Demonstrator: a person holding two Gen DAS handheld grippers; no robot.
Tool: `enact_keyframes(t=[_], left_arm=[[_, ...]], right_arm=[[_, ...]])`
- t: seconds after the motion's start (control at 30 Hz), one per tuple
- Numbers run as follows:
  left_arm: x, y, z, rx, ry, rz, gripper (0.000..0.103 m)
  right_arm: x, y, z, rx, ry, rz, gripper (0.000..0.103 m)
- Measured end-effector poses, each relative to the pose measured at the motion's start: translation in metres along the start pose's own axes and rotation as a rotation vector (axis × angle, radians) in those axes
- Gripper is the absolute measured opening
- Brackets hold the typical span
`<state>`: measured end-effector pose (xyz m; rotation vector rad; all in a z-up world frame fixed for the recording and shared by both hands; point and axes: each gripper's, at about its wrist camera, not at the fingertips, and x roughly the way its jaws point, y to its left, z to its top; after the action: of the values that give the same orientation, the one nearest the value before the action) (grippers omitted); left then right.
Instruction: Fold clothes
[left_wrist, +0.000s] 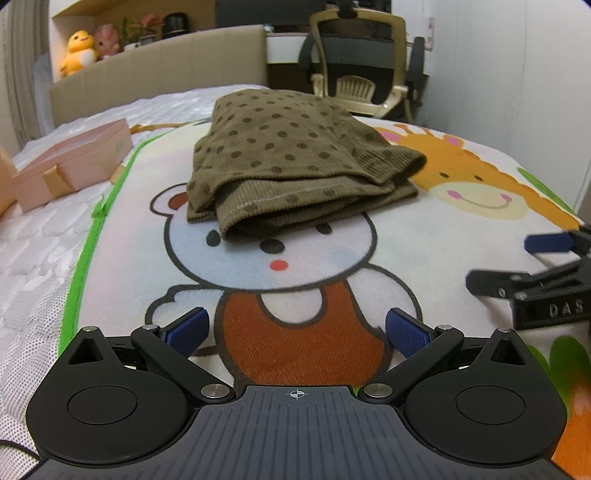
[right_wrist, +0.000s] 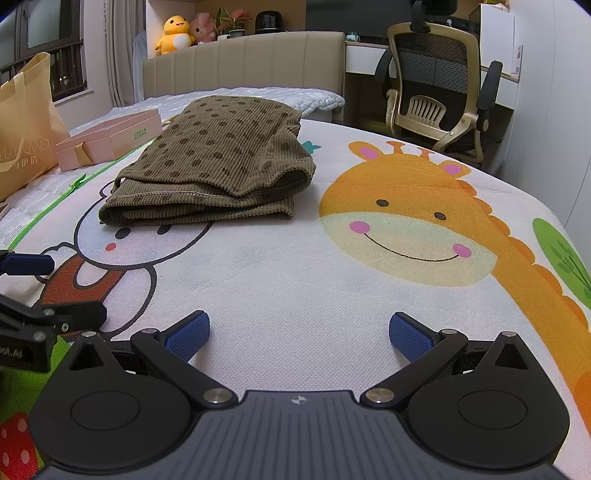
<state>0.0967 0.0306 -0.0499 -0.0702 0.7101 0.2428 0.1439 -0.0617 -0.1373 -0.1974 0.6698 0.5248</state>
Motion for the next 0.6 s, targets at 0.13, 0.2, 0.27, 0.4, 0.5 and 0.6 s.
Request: enact_keyframes(t=[0.13, 0.2, 0.27, 0.4, 0.5, 0.6], left_arm=[[0.001, -0.003, 0.001, 0.017, 0.001, 0.012, 0.103], [-0.001, -0.008, 0.000, 0.040, -0.008, 0.036, 0.103], [-0.004, -0.016, -0.004, 0.086, -0.040, 0.069, 0.103], [-0.010, -0.029, -0.010, 0.170, -0.087, 0.131, 0.103], [-0.010, -0.030, -0.009, 0.184, -0.089, 0.140, 0.103], [-0.007, -0.021, -0.007, 0.142, -0.074, 0.105, 0.103]], right_arm=[[0.000, 0.000, 0.000, 0.000, 0.000, 0.000, 0.103], [0.000, 0.000, 0.000, 0.000, 0.000, 0.000, 0.103], [0.000, 0.000, 0.000, 0.000, 0.001, 0.000, 0.103], [0.000, -0.001, 0.000, 0.001, 0.001, 0.001, 0.103], [0.000, 0.000, -0.001, 0.000, 0.000, 0.000, 0.103], [0.000, 0.000, -0.001, 0.000, 0.000, 0.000, 0.103]])
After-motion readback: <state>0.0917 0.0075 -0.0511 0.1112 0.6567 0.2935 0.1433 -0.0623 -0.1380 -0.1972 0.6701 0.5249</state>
